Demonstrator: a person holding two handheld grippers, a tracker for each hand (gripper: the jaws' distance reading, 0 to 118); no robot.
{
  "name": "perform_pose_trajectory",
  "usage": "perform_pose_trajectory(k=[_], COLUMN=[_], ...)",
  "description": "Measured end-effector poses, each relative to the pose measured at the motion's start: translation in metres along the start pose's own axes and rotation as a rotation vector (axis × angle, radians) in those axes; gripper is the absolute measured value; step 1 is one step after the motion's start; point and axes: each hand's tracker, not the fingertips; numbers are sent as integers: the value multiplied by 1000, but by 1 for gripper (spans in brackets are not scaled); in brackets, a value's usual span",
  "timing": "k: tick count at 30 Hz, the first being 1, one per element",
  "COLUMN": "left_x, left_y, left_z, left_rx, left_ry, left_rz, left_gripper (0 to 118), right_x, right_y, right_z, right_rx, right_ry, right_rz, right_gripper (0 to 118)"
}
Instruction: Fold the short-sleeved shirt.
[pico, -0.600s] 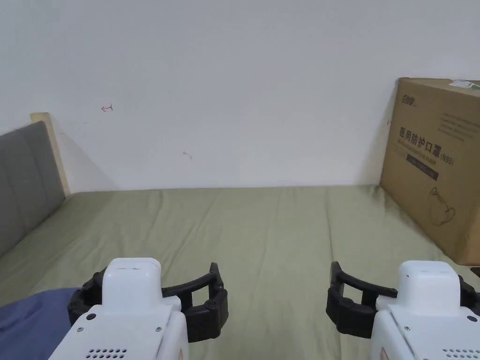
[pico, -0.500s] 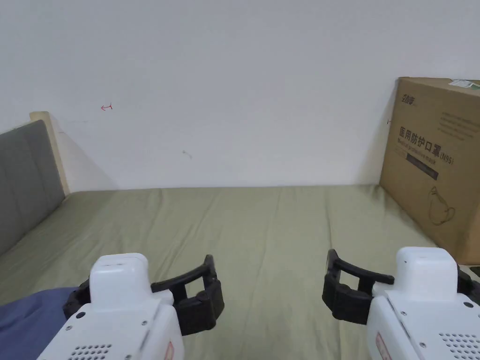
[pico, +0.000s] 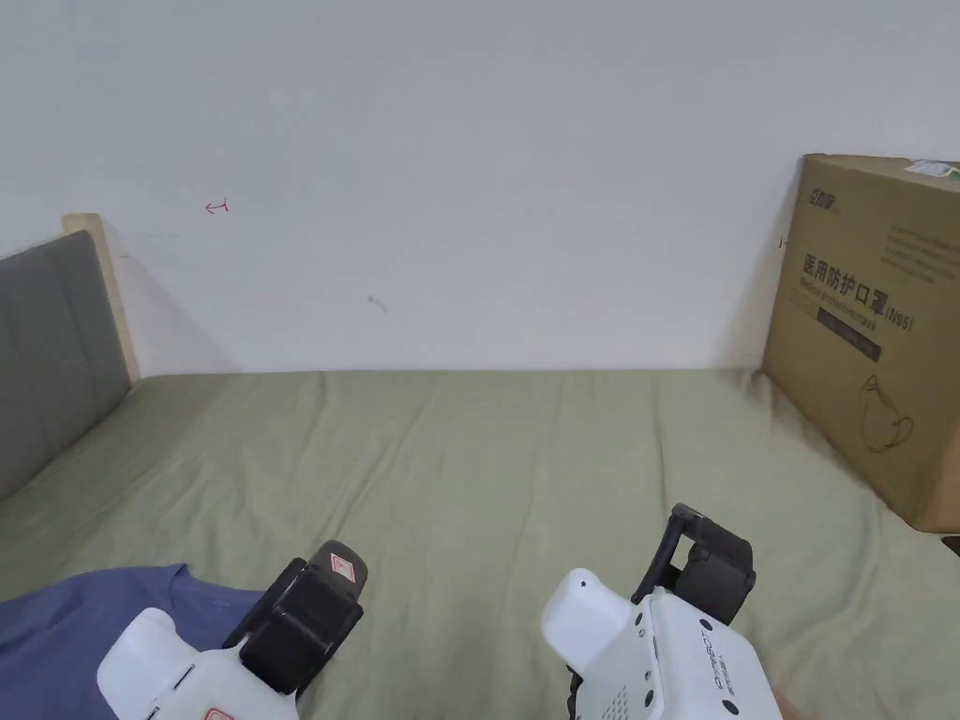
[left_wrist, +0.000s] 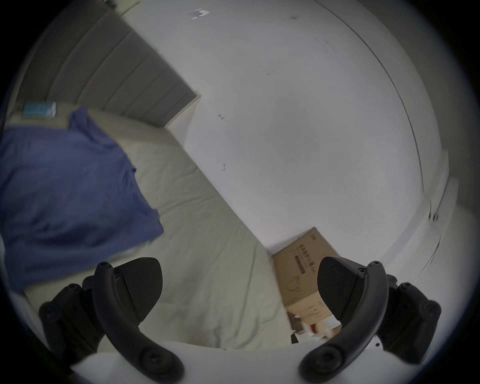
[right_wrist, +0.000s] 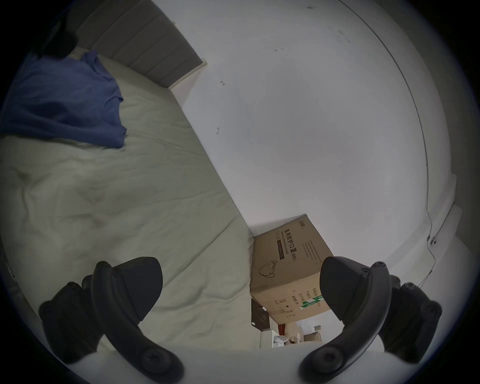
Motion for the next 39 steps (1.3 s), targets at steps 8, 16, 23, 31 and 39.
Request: perform_pose_trajectory(k=[8,16,23,31,39], left_x=[85,91,91,97,86], left_y=[7,-8,-2,-5,0], left_z=[4,16,19,25,21], left_rx=[82,144,158,163,124], left_ry=[0,0,42,50,64], left_rz=[-788,-877,-897,-924,-856], left_gripper=[118,118,118,61,0], right_x=[58,47,65,68,69], right_y=[-22,-63,-49,-54,-60], right_z=[21,31,47,37,27], right_rx=[233,164,240,176,142], right_ry=[81,80,-175,-26,0], right_rz=[-797,-1270,-1069,-1130,-1129], right_gripper=[118,118,118,107,8])
